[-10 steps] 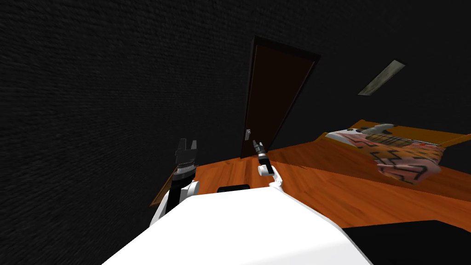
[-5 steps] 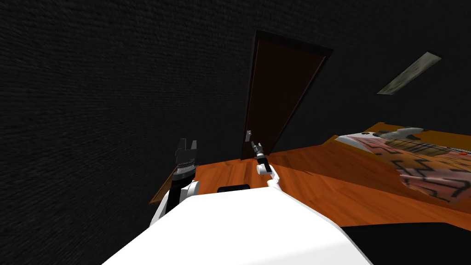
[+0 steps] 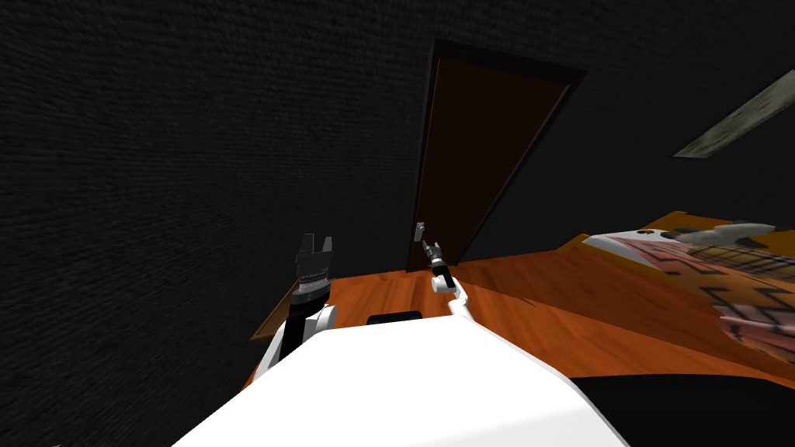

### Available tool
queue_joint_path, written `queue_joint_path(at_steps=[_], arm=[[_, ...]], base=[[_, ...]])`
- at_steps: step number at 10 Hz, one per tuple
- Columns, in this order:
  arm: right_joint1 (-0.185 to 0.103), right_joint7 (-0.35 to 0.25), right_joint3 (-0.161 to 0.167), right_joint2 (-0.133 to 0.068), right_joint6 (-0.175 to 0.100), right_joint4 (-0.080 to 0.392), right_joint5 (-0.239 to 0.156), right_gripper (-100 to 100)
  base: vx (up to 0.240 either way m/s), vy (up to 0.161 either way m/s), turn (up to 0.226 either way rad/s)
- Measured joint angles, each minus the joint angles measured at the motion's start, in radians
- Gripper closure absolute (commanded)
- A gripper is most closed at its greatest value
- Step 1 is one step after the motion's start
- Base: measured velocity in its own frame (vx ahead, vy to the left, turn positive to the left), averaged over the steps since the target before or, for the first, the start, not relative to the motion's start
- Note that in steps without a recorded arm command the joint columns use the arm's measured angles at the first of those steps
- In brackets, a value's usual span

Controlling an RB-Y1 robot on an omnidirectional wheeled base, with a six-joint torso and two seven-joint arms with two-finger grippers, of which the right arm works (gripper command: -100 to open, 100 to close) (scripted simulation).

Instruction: Pull the door open

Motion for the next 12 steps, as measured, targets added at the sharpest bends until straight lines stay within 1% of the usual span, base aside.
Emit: queue_joint_path(at_steps=[3, 4, 5, 6, 8, 10, 12], arm=[[-0.022, 0.070, 0.002, 0.001, 0.015, 0.042, -0.011, -100], [-0.036, 0.092, 0.001, 0.003, 0.013, 0.069, -0.014, -100], [-0.043, 0.113, 0.002, 0.004, 0.015, 0.083, -0.017, -100], [-0.054, 0.131, 0.002, 0.000, 0.017, 0.102, -0.021, -100], [-0.071, 0.170, 0.002, 0.003, 0.021, 0.133, -0.027, -100], [-0.079, 0.204, 0.004, 0.004, 0.023, 0.156, -0.032, -100], [-0.096, 0.234, 0.003, 0.003, 0.027, 0.185, -0.038, -100]], base=[[0.055, -0.078, 0.082], [0.060, -0.078, 0.065], [0.050, -0.084, 0.054], [0.057, -0.084, 0.062], [0.052, -0.084, 0.064], [0.047, -0.062, 0.054], [0.046, -0.067, 0.063]])
